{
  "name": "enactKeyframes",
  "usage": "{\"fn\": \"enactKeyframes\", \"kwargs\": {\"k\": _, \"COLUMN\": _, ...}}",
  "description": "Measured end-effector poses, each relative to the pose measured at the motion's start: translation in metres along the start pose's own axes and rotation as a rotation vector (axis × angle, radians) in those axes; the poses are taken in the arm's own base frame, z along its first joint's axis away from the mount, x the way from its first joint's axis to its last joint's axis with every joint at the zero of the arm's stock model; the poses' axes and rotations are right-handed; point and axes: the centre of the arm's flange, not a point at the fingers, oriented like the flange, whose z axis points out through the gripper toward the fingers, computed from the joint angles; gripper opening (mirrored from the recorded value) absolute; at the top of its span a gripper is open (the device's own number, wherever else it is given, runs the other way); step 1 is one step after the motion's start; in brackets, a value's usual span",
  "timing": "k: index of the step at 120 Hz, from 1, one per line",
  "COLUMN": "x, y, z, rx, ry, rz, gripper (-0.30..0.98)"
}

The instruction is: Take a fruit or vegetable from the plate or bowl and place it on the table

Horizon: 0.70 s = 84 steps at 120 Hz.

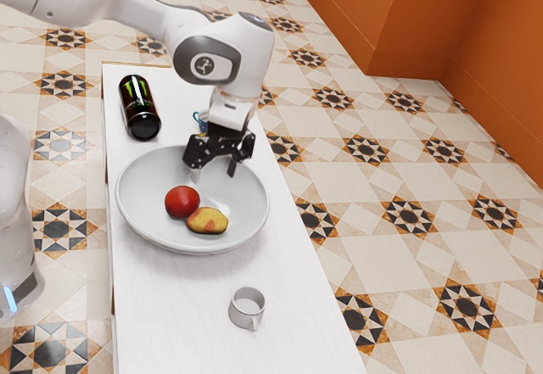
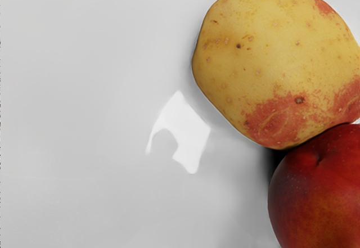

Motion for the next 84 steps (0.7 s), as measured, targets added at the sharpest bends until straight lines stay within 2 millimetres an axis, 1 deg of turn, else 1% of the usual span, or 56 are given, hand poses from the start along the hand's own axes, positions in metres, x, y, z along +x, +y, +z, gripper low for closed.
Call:
{"fn": "enactKeyframes", "kwargs": {"k": 10, "x": 0.001, "y": 0.004, "z": -0.006, "rx": 0.014, "ry": 0.007, "rz": 0.013, "gripper": 0.69}}
{"fn": "enactKeyframes", "kwargs": {"k": 18, "x": 0.008, "y": 0.018, "z": -0.022, "rx": 0.047, "ry": 0.022, "rz": 0.044, "gripper": 0.69}}
{"fn": "enactKeyframes", "kwargs": {"k": 24, "x": 0.010, "y": 0.026, "z": -0.027, "rx": 0.052, "ry": 0.029, "rz": 0.058, "gripper": 0.69}}
{"fn": "enactKeyframes", "kwargs": {"k": 33, "x": 0.006, "y": 0.039, "z": -0.024, "rx": 0.041, "ry": 0.028, "rz": 0.061, "gripper": 0.69}}
{"fn": "enactKeyframes", "kwargs": {"k": 40, "x": 0.001, "y": 0.044, "z": -0.018, "rx": 0.025, "ry": 0.025, "rz": 0.053, "gripper": 0.69}}
{"fn": "enactKeyframes", "kwargs": {"k": 48, "x": -0.004, "y": 0.051, "z": -0.023, "rx": 0.032, "ry": 0.035, "rz": 0.047, "gripper": 0.69}}
{"fn": "enactKeyframes", "kwargs": {"k": 55, "x": -0.006, "y": 0.057, "z": -0.020, "rx": 0.027, "ry": 0.038, "rz": 0.043, "gripper": 0.69}}
{"fn": "enactKeyframes", "kwargs": {"k": 63, "x": -0.007, "y": 0.062, "z": -0.015, "rx": 0.012, "ry": 0.036, "rz": 0.042, "gripper": 0.69}}
{"fn": "enactKeyframes", "kwargs": {"k": 71, "x": -0.004, "y": 0.069, "z": -0.013, "rx": 0.007, "ry": 0.034, "rz": 0.050, "gripper": 0.69}}
{"fn": "enactKeyframes", "kwargs": {"k": 84, "x": -0.001, "y": 0.073, "z": -0.009, "rx": -0.010, "ry": 0.038, "rz": 0.051, "gripper": 0.69}}
